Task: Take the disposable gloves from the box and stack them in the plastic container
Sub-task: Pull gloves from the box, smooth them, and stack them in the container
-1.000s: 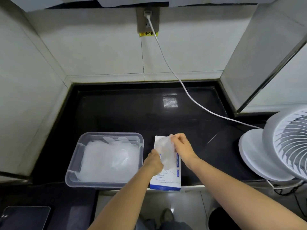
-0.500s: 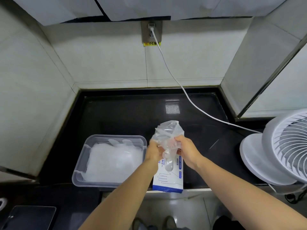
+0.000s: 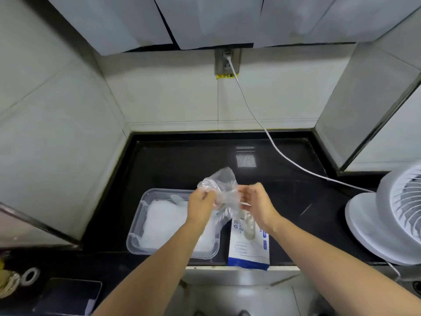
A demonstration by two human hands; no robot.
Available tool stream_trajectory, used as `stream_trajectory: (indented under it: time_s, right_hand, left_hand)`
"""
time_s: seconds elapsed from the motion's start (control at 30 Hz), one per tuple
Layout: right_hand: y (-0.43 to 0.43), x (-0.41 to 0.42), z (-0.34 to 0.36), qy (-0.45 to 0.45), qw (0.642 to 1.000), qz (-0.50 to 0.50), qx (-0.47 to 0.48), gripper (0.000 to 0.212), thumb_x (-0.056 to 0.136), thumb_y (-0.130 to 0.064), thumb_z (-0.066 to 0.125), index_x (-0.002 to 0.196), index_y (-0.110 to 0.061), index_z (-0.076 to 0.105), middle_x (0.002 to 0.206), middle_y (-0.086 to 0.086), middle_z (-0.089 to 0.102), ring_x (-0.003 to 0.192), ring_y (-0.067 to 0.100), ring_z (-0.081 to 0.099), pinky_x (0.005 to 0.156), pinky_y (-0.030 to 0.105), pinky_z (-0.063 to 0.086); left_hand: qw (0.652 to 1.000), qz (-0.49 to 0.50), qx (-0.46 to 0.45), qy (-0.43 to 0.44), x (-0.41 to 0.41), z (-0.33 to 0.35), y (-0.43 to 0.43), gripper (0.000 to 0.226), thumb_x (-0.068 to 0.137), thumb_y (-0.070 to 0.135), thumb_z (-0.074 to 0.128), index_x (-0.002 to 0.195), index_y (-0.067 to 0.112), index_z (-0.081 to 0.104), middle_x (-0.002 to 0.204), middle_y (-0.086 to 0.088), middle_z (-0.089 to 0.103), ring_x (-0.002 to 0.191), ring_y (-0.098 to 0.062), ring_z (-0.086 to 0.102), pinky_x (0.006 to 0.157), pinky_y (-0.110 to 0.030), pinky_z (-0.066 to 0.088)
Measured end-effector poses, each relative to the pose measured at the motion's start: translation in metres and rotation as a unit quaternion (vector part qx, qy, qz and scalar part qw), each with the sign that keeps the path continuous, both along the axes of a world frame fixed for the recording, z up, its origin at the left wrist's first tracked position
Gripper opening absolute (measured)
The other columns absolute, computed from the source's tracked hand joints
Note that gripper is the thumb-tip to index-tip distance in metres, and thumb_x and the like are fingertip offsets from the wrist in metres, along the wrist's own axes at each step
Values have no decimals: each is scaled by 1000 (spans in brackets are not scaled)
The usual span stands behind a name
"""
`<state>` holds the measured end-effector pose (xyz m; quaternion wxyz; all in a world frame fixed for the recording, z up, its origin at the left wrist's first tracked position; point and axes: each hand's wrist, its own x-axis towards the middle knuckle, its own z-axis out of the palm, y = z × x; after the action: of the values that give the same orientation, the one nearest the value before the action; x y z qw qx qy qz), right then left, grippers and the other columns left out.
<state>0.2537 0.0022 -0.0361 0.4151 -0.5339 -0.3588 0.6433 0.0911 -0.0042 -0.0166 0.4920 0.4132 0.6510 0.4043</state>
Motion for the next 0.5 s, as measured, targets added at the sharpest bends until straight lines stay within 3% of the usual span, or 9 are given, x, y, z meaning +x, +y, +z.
stream_trajectory:
  time_s: [0.07, 0.13, 0.2, 0.27, 0.33, 0.43, 0.5]
  right_hand:
    - [6, -3, 5, 2, 1000, 0, -22, 61, 92, -59, 39, 112, -10, 69, 104, 8, 73, 96, 22, 65, 88, 35, 49]
    - [10, -9, 10, -47, 996, 66, -40, 67, 89, -71, 44, 113, -13, 70, 108, 6, 73, 102, 21, 68, 92, 35, 52]
    - [9, -18, 16, -114, 980, 160, -34, 55, 87, -62, 59, 103, -12, 73, 101, 3, 75, 99, 19, 70, 93, 34, 52]
    - [7, -31, 21, -159, 966, 204, -13, 30, 86, -37, 70, 87, -8, 72, 81, 0, 70, 78, 13, 65, 79, 28, 52]
    - [7, -42, 23, -159, 969, 192, 3, 10, 88, -17, 69, 84, -7, 67, 71, 3, 60, 66, 12, 55, 67, 24, 46]
    - [9, -58, 25, -95, 984, 146, 27, 7, 93, -5, 59, 98, -2, 63, 81, 15, 58, 75, 21, 59, 76, 34, 51]
    - [10, -69, 30, -59, 991, 112, 41, 10, 97, -7, 55, 101, -1, 62, 85, 15, 65, 77, 21, 63, 75, 34, 52]
  left_hand:
    - [995, -82, 11, 47, -17, -3, -1, 14, 91, 4, 50, 85, -2, 62, 78, -9, 58, 75, -17, 55, 67, -29, 48]
    - [981, -173, 4, 89, -29, 1, -6, 15, 94, 6, 50, 95, 0, 64, 83, -7, 62, 76, -16, 61, 67, -25, 53]
    - [967, -232, 8, 108, -38, 2, -8, 12, 96, 6, 52, 99, 6, 64, 86, -4, 64, 75, -13, 62, 63, -18, 54]
    - [968, -220, 12, 121, -46, 6, -11, 10, 95, 9, 57, 102, 14, 63, 86, 2, 63, 77, -10, 62, 61, -14, 52]
    - [976, -189, 19, 104, -56, 6, -10, 13, 93, 16, 64, 105, 19, 61, 94, 2, 65, 83, -11, 64, 61, -12, 51]
    - [988, -153, 7, 17, -77, 7, -11, 20, 90, 30, 68, 105, 18, 63, 97, 1, 66, 85, -9, 63, 70, -16, 52]
    - [993, -88, -61, -45, -92, 6, -9, 40, 83, 51, 70, 107, 19, 65, 98, -1, 68, 91, -13, 65, 85, -25, 55]
